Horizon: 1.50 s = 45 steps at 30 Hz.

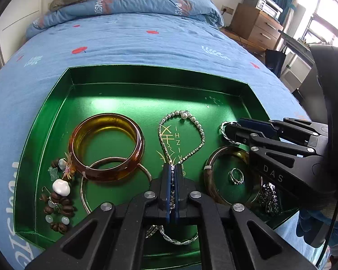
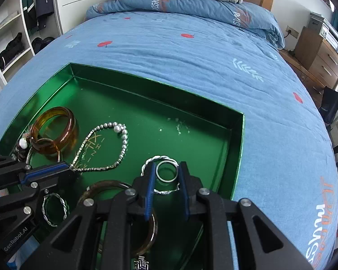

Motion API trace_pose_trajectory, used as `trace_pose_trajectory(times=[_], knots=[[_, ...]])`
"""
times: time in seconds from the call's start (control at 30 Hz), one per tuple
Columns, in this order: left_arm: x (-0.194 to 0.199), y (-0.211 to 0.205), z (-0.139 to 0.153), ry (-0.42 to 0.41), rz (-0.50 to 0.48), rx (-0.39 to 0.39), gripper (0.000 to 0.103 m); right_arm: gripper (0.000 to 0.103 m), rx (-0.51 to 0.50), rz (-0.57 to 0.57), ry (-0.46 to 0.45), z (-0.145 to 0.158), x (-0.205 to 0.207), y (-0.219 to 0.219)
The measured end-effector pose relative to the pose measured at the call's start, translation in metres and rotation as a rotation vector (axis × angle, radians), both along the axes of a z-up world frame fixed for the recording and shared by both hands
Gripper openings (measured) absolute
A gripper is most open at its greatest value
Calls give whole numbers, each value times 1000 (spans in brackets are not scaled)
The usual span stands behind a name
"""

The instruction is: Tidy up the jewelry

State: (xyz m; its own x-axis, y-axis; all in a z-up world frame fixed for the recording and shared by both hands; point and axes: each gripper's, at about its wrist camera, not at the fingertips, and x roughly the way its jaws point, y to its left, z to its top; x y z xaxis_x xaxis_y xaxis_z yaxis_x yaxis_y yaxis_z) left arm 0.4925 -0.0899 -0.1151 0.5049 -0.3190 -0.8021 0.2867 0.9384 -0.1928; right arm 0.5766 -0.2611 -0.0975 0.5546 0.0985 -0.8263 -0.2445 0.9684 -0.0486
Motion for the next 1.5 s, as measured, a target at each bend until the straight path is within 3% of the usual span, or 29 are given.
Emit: trace_pose_trajectory(times=[0.07, 0.13, 0.2, 0.3, 0.5, 0.8, 1.07, 1.5], knots=[[-2, 4, 1, -4, 4, -20, 8, 20, 3, -3, -6, 0, -1, 0], [-5, 9, 5, -18, 10, -33, 21, 23, 8, 0, -2, 1, -1, 0], [-9, 14, 12, -37, 18, -49, 42, 33, -2, -1, -8, 4, -5, 0], [-20, 23, 26, -80, 39, -42, 49, 35, 10, -6, -38, 17, -14, 0], [-58, 44, 59, -197, 94, -13, 55, 35, 52, -20, -133, 54, -56, 2], [-143, 77, 109, -334, 165, 26, 70, 43, 39, 1, -276, 98, -162, 20], [-219, 97, 131, -395, 218, 69, 79, 45, 99, 9, -331, 118, -252, 34], [-312, 112, 151, -450, 271, 114, 86, 54, 142, -45, -379, 141, -358, 21]])
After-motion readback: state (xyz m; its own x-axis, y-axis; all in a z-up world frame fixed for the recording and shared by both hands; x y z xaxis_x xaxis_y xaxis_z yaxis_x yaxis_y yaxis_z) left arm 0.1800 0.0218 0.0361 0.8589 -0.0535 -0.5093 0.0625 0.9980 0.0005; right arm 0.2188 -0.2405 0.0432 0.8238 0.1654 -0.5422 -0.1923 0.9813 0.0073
